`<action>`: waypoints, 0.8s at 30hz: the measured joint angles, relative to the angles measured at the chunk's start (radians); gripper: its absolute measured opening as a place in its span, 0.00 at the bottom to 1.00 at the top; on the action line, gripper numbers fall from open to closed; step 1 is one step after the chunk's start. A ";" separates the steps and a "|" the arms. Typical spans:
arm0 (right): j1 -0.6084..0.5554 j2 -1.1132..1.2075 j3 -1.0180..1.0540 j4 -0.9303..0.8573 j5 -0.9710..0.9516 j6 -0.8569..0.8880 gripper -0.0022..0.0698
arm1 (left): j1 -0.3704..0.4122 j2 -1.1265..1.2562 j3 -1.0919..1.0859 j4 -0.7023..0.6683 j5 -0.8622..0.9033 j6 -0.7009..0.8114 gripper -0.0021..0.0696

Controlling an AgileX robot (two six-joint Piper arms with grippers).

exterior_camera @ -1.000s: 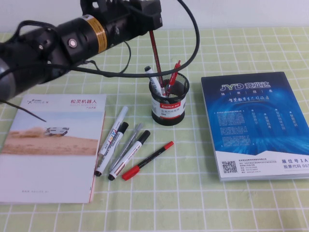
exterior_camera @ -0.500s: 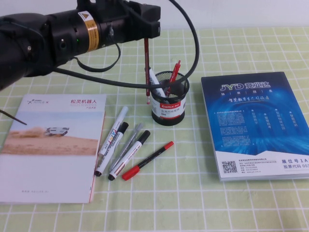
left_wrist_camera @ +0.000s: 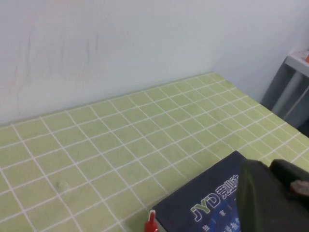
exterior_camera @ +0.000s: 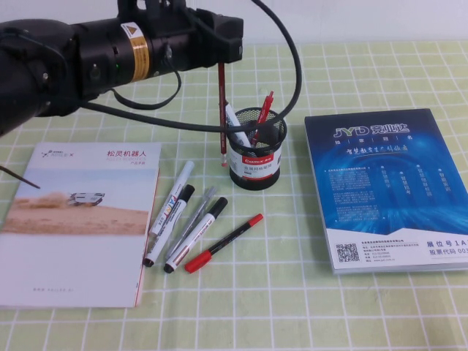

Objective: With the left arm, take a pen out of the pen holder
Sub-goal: Place the pen on the table

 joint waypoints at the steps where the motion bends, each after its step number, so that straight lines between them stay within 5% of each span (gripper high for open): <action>1: 0.000 0.000 0.000 0.000 0.000 0.000 0.01 | 0.001 -0.001 0.000 -0.008 -0.006 -0.001 0.03; 9: 0.000 0.000 0.000 0.000 0.000 0.000 0.01 | 0.011 -0.049 0.021 -0.280 -0.030 0.205 0.03; 17: 0.000 0.000 0.000 0.000 0.000 0.000 0.01 | -0.010 -0.075 0.138 -1.012 0.332 0.963 0.03; 24: 0.000 0.000 0.000 0.000 0.000 0.000 0.01 | -0.091 -0.075 0.150 -1.374 0.778 1.427 0.03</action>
